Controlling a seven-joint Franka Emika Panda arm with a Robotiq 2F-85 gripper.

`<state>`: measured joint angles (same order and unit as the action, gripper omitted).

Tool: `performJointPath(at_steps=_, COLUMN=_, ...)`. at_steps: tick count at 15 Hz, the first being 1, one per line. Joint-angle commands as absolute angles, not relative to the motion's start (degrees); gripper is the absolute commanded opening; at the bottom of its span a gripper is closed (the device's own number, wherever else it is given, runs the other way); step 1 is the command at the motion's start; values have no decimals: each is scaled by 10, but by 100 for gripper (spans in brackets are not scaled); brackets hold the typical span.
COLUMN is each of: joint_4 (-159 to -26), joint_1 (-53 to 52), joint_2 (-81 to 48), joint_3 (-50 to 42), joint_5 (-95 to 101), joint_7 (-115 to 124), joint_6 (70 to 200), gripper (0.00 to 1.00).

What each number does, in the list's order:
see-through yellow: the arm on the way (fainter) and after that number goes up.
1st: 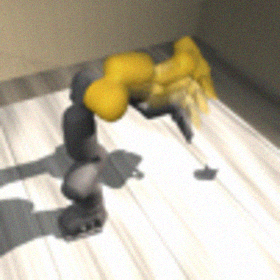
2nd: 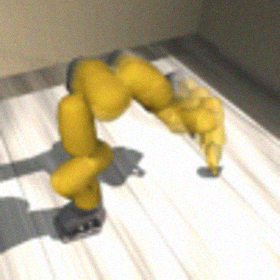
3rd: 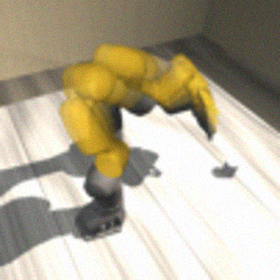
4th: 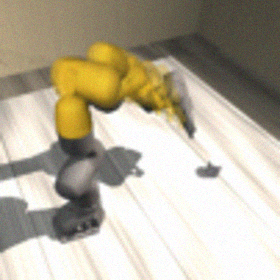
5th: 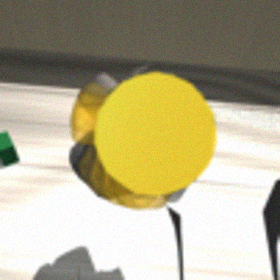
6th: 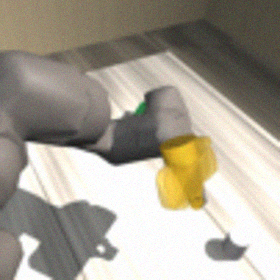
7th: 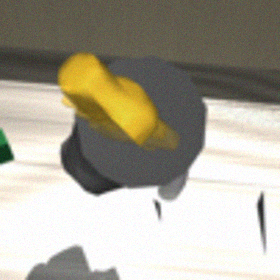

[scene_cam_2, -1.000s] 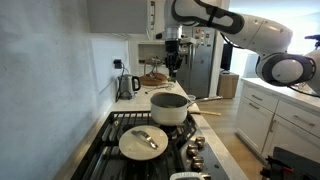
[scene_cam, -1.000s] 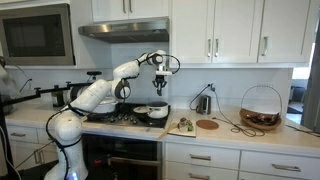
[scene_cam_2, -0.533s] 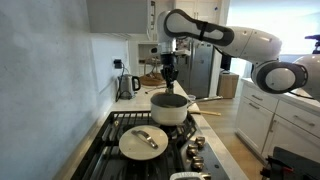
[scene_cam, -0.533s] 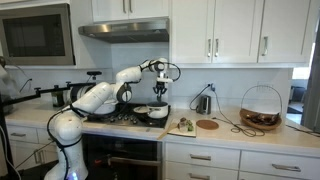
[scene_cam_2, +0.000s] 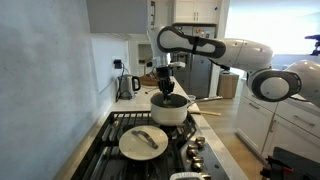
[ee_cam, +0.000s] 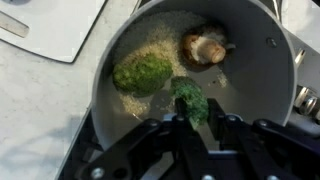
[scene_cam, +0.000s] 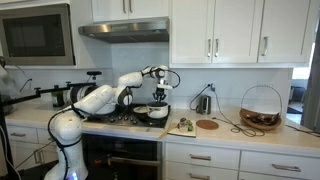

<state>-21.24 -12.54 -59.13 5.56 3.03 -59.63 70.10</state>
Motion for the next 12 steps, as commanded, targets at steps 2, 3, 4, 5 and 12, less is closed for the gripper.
performJointPath(at_steps=2, joint_4=-196, joint_1=-140, joint_2=-607, joint_3=51, joint_5=34, joint_7=-601, joint_6=718, gripper=59)
performJointPath(at_steps=3, joint_4=-202, joint_1=-143, joint_2=-605, joint_3=51, joint_5=35, joint_7=-602, joint_6=722, gripper=68)
performJointPath(at_steps=4, joint_4=-203, joint_1=-146, joint_2=-605, joint_3=50, joint_5=36, joint_7=-601, joint_6=724, gripper=75)
performJointPath(at_steps=5, joint_4=-203, joint_1=-148, joint_2=-605, joint_3=49, joint_5=38, joint_7=-600, joint_6=726, gripper=84)
performJointPath(at_steps=12, joint_4=-222, joint_1=-151, joint_2=-580, joint_3=42, joint_5=46, joint_7=-601, joint_6=743, gripper=100)
